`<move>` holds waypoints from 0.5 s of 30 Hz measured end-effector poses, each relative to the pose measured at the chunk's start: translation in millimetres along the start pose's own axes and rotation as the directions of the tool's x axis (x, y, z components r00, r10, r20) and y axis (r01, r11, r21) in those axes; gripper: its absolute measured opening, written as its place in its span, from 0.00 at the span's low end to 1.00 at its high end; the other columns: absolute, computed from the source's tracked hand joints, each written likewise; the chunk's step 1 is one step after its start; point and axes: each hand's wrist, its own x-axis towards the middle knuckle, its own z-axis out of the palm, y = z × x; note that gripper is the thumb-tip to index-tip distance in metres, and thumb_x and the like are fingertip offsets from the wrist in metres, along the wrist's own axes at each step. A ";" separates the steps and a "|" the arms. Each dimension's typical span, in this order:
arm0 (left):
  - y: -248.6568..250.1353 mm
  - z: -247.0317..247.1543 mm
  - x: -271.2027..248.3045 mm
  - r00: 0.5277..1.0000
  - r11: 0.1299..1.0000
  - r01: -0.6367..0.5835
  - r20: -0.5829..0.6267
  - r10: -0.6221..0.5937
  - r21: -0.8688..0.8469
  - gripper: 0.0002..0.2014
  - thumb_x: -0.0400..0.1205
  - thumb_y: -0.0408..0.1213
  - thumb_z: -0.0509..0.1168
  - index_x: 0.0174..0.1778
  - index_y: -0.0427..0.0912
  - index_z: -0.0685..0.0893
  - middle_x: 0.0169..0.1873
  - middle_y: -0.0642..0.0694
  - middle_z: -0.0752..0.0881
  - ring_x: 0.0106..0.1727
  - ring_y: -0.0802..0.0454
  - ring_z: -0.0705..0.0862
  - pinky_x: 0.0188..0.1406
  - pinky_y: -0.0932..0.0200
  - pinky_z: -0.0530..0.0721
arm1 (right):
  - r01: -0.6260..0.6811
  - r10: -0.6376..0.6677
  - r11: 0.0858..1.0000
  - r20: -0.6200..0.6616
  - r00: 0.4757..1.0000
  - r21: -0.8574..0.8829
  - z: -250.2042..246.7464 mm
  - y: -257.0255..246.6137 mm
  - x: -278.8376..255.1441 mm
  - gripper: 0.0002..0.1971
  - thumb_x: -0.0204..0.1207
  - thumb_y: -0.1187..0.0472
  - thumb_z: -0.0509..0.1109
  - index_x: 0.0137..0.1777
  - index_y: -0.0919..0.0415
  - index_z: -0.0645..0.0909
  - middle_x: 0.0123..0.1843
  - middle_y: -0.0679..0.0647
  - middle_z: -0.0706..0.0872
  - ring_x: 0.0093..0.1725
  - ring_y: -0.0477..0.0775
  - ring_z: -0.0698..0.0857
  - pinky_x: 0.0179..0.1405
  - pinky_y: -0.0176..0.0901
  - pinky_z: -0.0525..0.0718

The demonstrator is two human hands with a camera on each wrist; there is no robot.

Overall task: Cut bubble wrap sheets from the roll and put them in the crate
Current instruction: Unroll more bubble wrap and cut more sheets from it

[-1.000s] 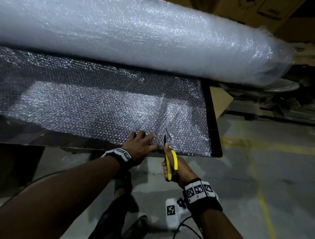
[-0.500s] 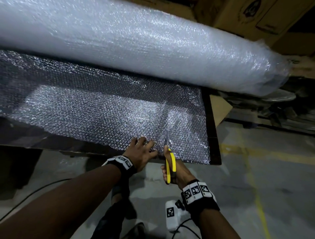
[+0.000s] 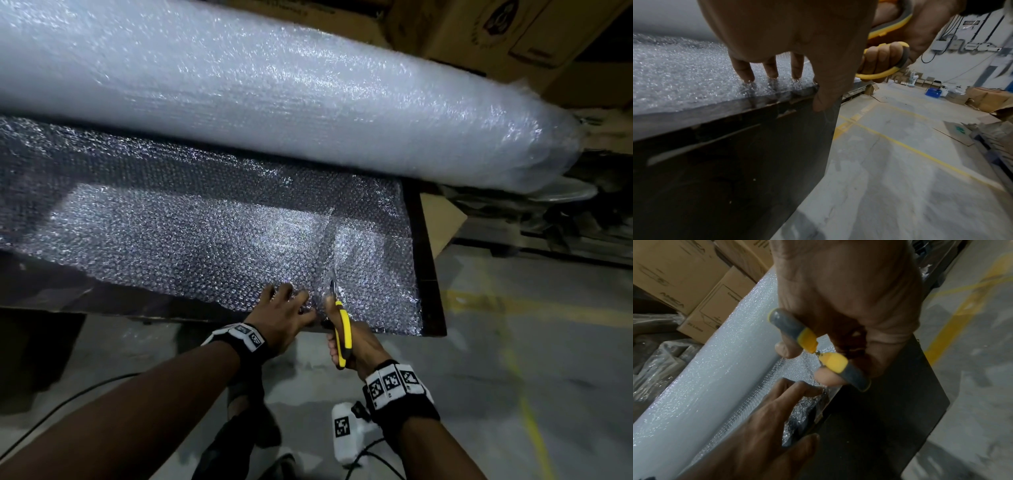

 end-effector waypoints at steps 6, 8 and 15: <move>-1.0 -1.6 -0.3 0.999 0.999 -0.035 0.036 0.036 -0.016 0.22 0.74 0.42 0.65 0.65 0.55 0.74 0.73 0.38 0.72 0.68 0.30 0.74 0.61 0.27 0.76 | -0.004 0.004 1.000 0.016 1.000 -0.006 -3.3 -5.4 5.3 0.37 0.60 0.23 0.73 0.31 0.63 0.79 0.25 0.59 0.78 0.20 0.55 0.77 0.21 0.37 0.75; -1.6 0.3 0.1 0.998 0.999 -0.048 0.027 0.049 -0.017 0.23 0.69 0.43 0.69 0.61 0.56 0.76 0.68 0.39 0.75 0.63 0.32 0.77 0.55 0.29 0.80 | 0.004 -0.004 1.000 0.014 1.000 0.004 -4.4 -6.9 4.9 0.39 0.59 0.23 0.73 0.33 0.66 0.81 0.25 0.59 0.78 0.20 0.55 0.76 0.21 0.37 0.75; -2.5 -4.3 6.2 0.998 1.000 -0.019 0.062 0.020 -0.019 0.23 0.75 0.45 0.67 0.66 0.57 0.71 0.73 0.41 0.69 0.69 0.33 0.70 0.62 0.30 0.72 | 0.008 -0.006 0.997 0.030 1.000 -0.077 -8.5 -19.4 11.8 0.39 0.58 0.18 0.70 0.27 0.60 0.79 0.24 0.57 0.79 0.21 0.54 0.78 0.24 0.40 0.76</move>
